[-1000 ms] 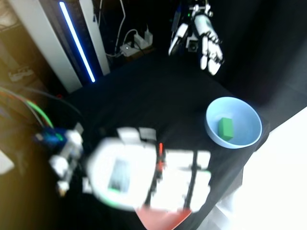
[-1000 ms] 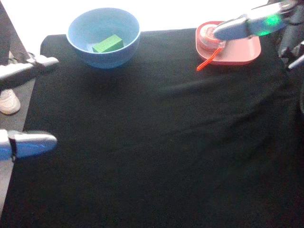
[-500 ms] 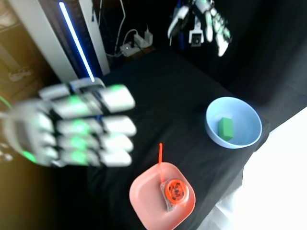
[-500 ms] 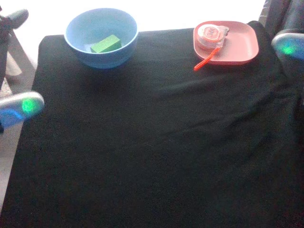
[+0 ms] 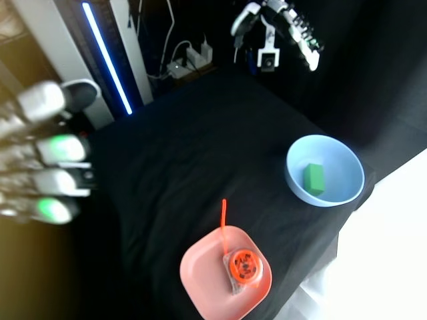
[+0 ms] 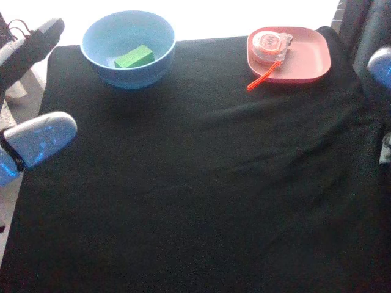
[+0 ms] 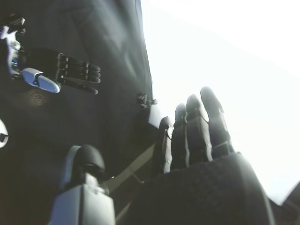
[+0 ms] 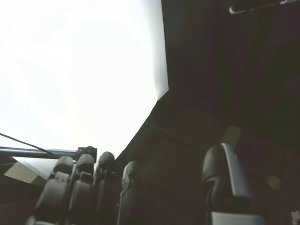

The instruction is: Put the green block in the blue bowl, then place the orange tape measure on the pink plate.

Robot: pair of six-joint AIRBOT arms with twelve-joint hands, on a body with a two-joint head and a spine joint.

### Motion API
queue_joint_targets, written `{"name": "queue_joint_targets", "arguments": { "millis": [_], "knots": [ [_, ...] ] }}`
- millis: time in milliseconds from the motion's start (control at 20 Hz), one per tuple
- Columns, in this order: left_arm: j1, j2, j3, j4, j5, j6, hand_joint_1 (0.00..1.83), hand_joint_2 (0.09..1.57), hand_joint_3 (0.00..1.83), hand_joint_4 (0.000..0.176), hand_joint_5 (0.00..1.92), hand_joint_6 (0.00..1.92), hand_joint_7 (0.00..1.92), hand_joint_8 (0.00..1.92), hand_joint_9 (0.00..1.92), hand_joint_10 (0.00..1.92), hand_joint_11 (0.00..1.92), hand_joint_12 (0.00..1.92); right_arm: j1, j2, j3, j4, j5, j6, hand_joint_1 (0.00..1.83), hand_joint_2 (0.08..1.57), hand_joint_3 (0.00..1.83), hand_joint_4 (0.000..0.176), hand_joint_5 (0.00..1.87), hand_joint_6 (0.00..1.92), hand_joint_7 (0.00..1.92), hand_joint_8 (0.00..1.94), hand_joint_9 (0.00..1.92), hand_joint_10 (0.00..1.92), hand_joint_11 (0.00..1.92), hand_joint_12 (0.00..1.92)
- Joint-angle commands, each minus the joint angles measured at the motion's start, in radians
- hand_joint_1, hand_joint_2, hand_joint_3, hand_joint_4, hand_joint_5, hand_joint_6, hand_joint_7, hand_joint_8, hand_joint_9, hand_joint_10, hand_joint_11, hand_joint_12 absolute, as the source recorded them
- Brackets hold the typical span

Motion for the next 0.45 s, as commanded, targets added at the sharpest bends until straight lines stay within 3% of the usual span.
{"name": "queue_joint_targets", "arguments": {
  "millis": [0, 50, 250, 350, 400],
  "knots": [
    [-0.002, 0.000, 0.003, -0.001, -0.117, -0.009, 0.29, 1.05, 0.00, 0.069, 0.07, 0.00, 0.14, 0.00, 0.14, 0.00, 0.00, 0.35, 0.005, 0.001, -0.001, 0.017, 0.109, 0.007, 0.95, 0.95, 0.01, 0.069, 0.22, 0.00, 0.21, 0.00, 0.05, 0.00, 0.00, 0.00],
    [-0.002, 0.000, 0.003, -0.001, -0.118, -0.009, 0.29, 1.07, 0.00, 0.059, 0.08, 0.00, 0.14, 0.00, 0.14, 0.00, 0.00, 0.36, 0.001, 0.002, -0.004, 0.018, 0.109, 0.007, 0.95, 0.94, 0.01, 0.079, 0.23, 0.00, 0.21, 0.00, 0.03, 0.00, 0.00, 0.00],
    [-0.003, -0.003, 0.004, 0.001, -0.118, -0.009, 0.31, 1.05, 0.00, 0.054, 0.12, 0.00, 0.13, 0.00, 0.11, 0.00, 0.00, 0.15, -0.002, -0.002, -0.005, 0.017, 0.109, 0.007, 0.95, 0.95, 0.01, 0.085, 0.20, 0.00, 0.17, 0.00, 0.00, 0.00, 0.00, 0.00],
    [-0.002, -0.005, 0.004, 0.003, -0.118, -0.009, 0.33, 1.05, 0.00, 0.045, 0.08, 0.00, 0.12, 0.00, 0.11, 0.00, 0.00, 0.22, -0.004, -0.002, -0.005, 0.017, 0.109, 0.007, 0.97, 0.97, 0.01, 0.065, 0.18, 0.00, 0.16, 0.00, 0.03, 0.01, 0.00, 0.00],
    [-0.002, -0.004, 0.003, 0.006, -0.119, -0.009, 0.35, 1.04, 0.00, 0.049, 0.07, 0.00, 0.11, 0.00, 0.10, 0.00, 0.00, 0.23, -0.007, -0.002, -0.005, 0.016, 0.109, 0.007, 0.95, 0.96, 0.01, 0.062, 0.15, 0.00, 0.15, 0.00, 0.05, 0.02, 0.00, 0.00]
  ]
}}
